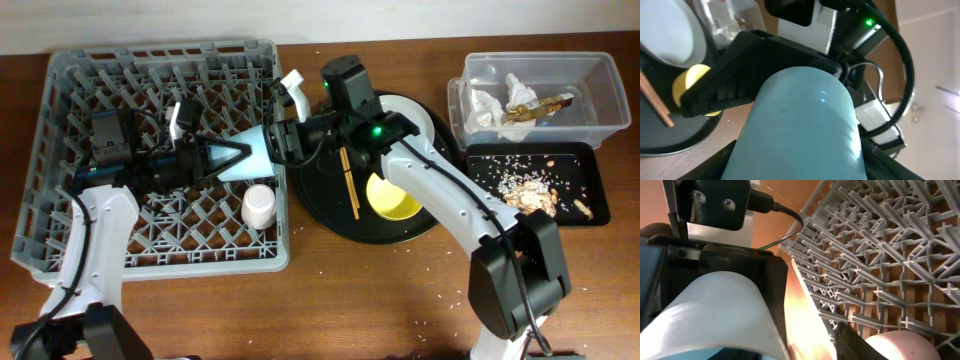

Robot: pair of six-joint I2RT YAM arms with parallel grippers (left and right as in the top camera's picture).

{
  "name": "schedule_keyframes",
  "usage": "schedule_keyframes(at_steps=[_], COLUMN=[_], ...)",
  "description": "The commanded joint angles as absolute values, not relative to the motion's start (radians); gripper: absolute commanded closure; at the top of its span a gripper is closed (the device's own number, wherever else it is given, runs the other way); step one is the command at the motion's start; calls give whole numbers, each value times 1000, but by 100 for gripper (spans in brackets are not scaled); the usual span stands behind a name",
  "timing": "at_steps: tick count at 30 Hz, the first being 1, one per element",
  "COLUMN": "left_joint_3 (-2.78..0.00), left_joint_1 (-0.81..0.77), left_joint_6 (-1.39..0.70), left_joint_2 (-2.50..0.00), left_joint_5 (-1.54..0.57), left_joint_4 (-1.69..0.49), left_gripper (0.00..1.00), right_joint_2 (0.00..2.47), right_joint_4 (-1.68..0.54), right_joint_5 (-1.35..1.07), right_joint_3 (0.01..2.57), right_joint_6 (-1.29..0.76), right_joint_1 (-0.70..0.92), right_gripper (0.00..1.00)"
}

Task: Sort waste into correct bins and load items into the dishwasher rack
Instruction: 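Take the blue cup with the left gripper and release the right gripper, then place the blue cup in the rack with the left gripper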

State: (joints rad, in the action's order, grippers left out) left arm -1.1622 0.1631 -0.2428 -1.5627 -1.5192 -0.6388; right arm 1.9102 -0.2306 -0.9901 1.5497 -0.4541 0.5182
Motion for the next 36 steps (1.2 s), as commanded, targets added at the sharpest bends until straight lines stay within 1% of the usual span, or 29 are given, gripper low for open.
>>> schedule_keyframes(at_steps=[1,4,6,9,10,11,12,14,16,18,19,28,29,30,31,32,33,34,36], left_joint_3=[-1163,-1163,-1177,-1267,-1329,-1427,-1496,-1597,-1622,-1622,-1622,-1622,-1622,-1622,-1622,-1626,-1646,-1723,-1898], left_joint_1=[160,160,160,138,113,59,3,-117,-200,-244,-266,-284,-284,-284,-284,-284,-283,-282,-286], left_joint_6=[-229,-229,-242,-276,-275,-274,-270,-251,-252,-252,-251,-244,-244,-244,-244,-244,-244,-244,-244], left_joint_2=[-1559,-1557,-1552,-1552,-1552,-1552,-1553,-1567,-1602,-1665,-1744,-2017,-2032,-2053,-2059,-2057,-2053,-2053,-2053], left_joint_5=[-1425,-1299,-1098,-878,-767,-542,-373,-128,3,125,183,171,171,169,170,170,170,169,116], left_joint_4=[-636,-612,-603,-635,-685,-777,-835,-892,-891,-894,-896,-889,-887,-879,-873,-870,-881,-942,-1104], left_gripper=[33,34,38,38,39,39,38,37,38,37,37,37,34,18,4,1,1,1,1], right_joint_2=[1921,1921,1921,1921,1921,1921,1921,1921,1921,1921,1921,1921,1921,1921,1921,1921,1921,1916,1872], right_joint_4=[-228,-279,-397,-532,-578,-621,-654,-703,-740,-778,-811,-854,-854,-853,-853,-852,-853,-854,-881], right_joint_5=[-970,-937,-884,-878,-878,-878,-876,-867,-829,-829,-819,-773,-773,-773,-773,-773,-773,-774,-773], right_joint_3=[1546,1546,1546,1546,1546,1546,1546,1546,1546,1546,1546,1546,1546,1546,1546,1546,1547,1549,1551], right_joint_6=[-454,-445,-386,-287,-257,-231,-212,-180,-173,-129,-100,-81,-81,-81,-81,-81,-62,-63,-58], right_joint_1=[497,442,373,278,247,220,199,175,176,177,177,177,177,177,177,177,174,161,115], right_gripper=[49,46,45,44,44,43,43,43,43,43,43,43,43,43,43,43,43,46,47])
